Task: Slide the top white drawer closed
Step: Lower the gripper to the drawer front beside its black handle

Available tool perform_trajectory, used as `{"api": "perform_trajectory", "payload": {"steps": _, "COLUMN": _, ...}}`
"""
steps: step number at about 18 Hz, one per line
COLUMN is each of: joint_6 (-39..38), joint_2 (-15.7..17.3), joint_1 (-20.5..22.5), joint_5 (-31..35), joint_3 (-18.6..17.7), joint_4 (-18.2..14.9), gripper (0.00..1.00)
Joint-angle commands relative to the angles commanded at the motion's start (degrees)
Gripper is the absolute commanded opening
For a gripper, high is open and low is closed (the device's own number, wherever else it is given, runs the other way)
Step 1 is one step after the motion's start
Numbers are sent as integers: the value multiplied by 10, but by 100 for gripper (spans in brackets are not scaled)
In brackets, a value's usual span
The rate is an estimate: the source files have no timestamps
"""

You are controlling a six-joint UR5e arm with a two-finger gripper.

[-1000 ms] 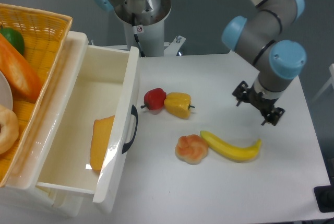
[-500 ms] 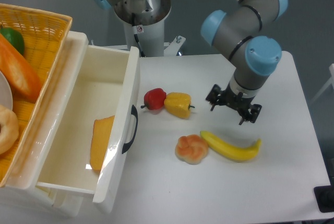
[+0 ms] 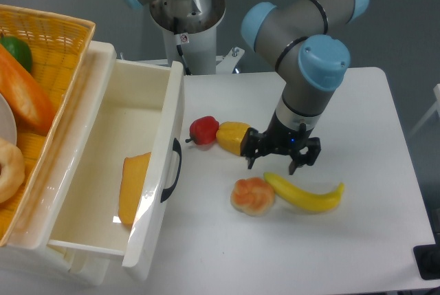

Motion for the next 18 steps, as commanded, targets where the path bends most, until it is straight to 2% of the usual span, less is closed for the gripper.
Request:
{"api": "perform_trajectory", "payload": {"steps": 2, "joint_6": -6, "joint_2": -5, "joint_1": -11, "joint_5": -14, "joint_3": 0, "joint_4": -3, "gripper": 24}}
{"api": "perform_trajectory", "payload": {"steps": 5, "joint_6": 3, "joint_2": -5, "joint_1": -13, "joint_5": -80, "joint_3": 1, "joint_4": -19, "gripper": 0}}
{"api": "perform_trajectory", "payload": {"steps": 7, "joint_6": 23, "joint_2": -4, "joint_1": -12, "joint_5": -119, "joint_3": 3, "joint_4": -53, "gripper": 0}}
{"api": "perform_trajectory", "payload": {"steps": 9, "joint_6": 55, "joint_2": -4, "joint_1": -13, "joint_5": -141, "joint_3": 5, "joint_4": -99, "gripper": 0}}
{"api": "perform_trajectory", "payload": {"steps": 12, "joint_6": 73, "joint_2": -4, "joint_1": -14, "joint_5": -159, "joint_3": 28, "joint_4": -172, "gripper": 0}}
{"api": "perform_trajectory", "payload": {"steps": 14, "joint_6": 92, "joint_2": -4, "joint_1": -19, "joint_5": -163, "joint_3": 28, "joint_4": -195, "gripper": 0}}
{"api": "perform_trajectory", "payload": {"steps": 18, "joint_6": 92, "joint_2": -6, "joint_1": -26, "joint_5": -163, "joint_3": 27, "joint_4": -200, "gripper": 0}}
